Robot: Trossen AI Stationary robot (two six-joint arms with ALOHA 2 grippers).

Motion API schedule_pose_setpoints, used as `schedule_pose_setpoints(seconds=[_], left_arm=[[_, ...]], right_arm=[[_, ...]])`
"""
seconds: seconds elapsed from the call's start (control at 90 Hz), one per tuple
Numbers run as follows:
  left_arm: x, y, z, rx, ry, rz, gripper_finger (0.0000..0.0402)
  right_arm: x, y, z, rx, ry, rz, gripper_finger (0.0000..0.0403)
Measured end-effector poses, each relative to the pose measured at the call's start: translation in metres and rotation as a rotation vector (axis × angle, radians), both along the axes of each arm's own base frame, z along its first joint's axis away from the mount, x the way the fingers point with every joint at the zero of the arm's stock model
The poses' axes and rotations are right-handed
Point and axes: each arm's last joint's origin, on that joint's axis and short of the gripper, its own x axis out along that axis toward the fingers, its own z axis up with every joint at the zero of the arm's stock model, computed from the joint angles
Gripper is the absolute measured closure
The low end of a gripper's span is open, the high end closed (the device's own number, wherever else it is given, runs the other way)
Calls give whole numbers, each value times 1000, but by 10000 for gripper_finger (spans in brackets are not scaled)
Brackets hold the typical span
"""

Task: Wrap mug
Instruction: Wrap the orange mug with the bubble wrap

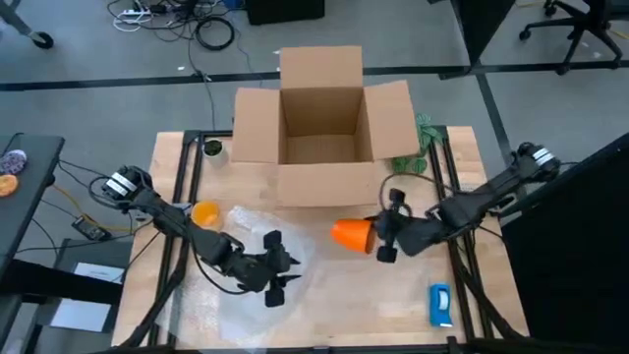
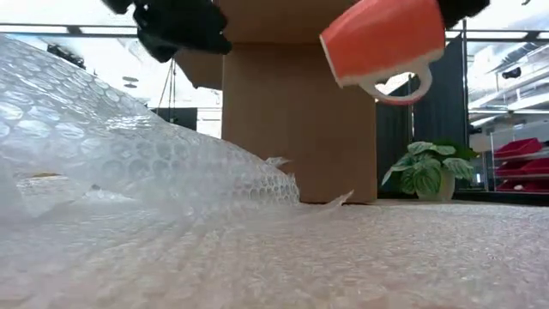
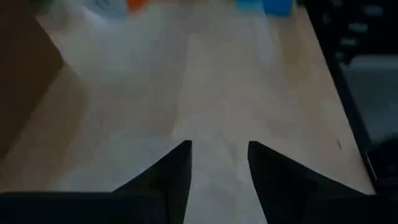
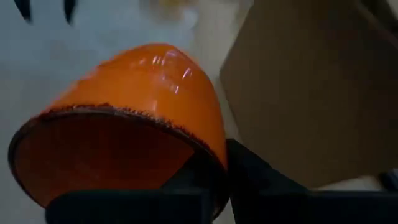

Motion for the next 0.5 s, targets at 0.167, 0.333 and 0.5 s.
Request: schedule_pose_setpoints(seconds=[0.167,0.333,0.5], left_arm=[[3,3,5,55,-76,90,259],[7,8,8,62,-123,155,259],[18,15,6,37,-161,192,259]], right_arm=[[-9,18,-35,-115,-111,-81,403],[-6,42,-56,-224,-36,19,403],[9,63,-62,-357,15,45,403]])
